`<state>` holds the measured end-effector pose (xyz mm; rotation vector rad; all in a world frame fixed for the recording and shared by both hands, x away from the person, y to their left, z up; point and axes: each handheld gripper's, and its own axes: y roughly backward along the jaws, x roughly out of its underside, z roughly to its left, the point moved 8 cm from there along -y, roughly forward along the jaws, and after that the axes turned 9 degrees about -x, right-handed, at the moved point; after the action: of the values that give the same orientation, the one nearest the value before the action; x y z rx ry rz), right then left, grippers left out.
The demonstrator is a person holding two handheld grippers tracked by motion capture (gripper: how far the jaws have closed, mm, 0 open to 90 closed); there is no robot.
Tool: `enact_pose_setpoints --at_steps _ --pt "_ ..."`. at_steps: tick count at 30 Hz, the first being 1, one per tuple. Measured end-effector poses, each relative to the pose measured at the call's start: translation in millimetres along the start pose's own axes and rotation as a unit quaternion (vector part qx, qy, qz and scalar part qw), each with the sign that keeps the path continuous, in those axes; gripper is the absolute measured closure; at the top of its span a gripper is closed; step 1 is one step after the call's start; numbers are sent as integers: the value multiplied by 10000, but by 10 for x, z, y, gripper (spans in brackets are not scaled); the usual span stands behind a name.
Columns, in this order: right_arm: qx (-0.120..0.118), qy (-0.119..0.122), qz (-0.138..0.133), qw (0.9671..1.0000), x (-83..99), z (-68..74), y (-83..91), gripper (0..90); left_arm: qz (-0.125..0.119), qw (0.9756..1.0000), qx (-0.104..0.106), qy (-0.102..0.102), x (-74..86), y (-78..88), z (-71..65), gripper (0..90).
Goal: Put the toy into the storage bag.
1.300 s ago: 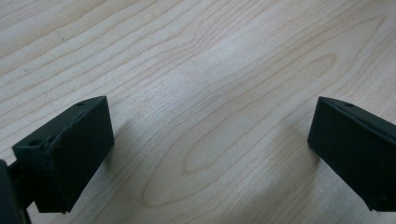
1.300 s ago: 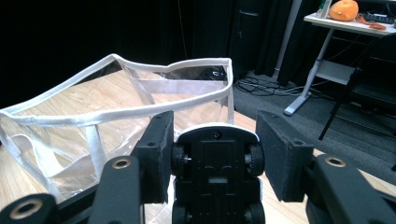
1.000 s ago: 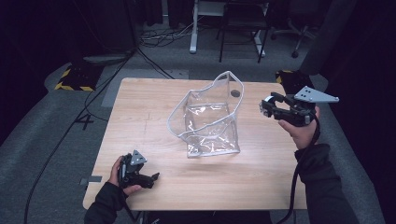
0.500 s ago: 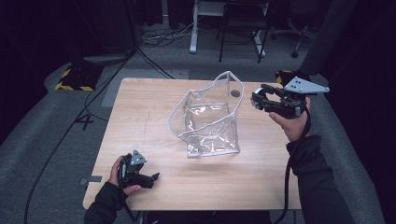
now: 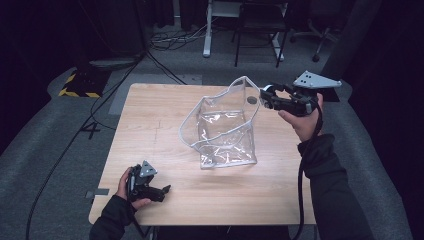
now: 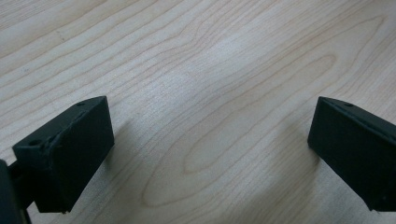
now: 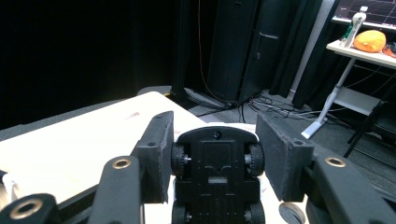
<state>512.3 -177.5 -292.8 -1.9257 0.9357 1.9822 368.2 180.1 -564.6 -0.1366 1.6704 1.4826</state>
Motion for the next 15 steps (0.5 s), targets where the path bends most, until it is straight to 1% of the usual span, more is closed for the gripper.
enact_pose_setpoints --at_steps 5,6,9,10,11,12,13,15 --pt "-1 -16 -31 10000 -36 -12 -62 490 5 10000 2 1 1 1 0 6" --pt "-7 -44 -11 10000 -42 -15 -97 490 -3 10000 0 -18 -1 0 2 6" --pt "5 -31 3 10000 -50 -9 -126 490 -7 10000 13 -20 0 0 0 6" --pt "-35 -105 3 9999 -59 5 -158 490 -15 10000 -45 -34 0 5 11 6" --pt "-35 -105 3 9999 -59 5 -158 490 -15 10000 -45 -34 0 5 11 7" --pt "-59 -49 -17 10000 -69 6 -180 490 -2 10000 -10 -6 4 6 2 7" --pt "-53 -97 15 9999 -68 17 -197 490 -11 10000 -42 -39 3 8 11 7" --pt "-75 -77 32 9999 -75 31 -249 490 -21 10000 -50 -22 3 9 10 7"
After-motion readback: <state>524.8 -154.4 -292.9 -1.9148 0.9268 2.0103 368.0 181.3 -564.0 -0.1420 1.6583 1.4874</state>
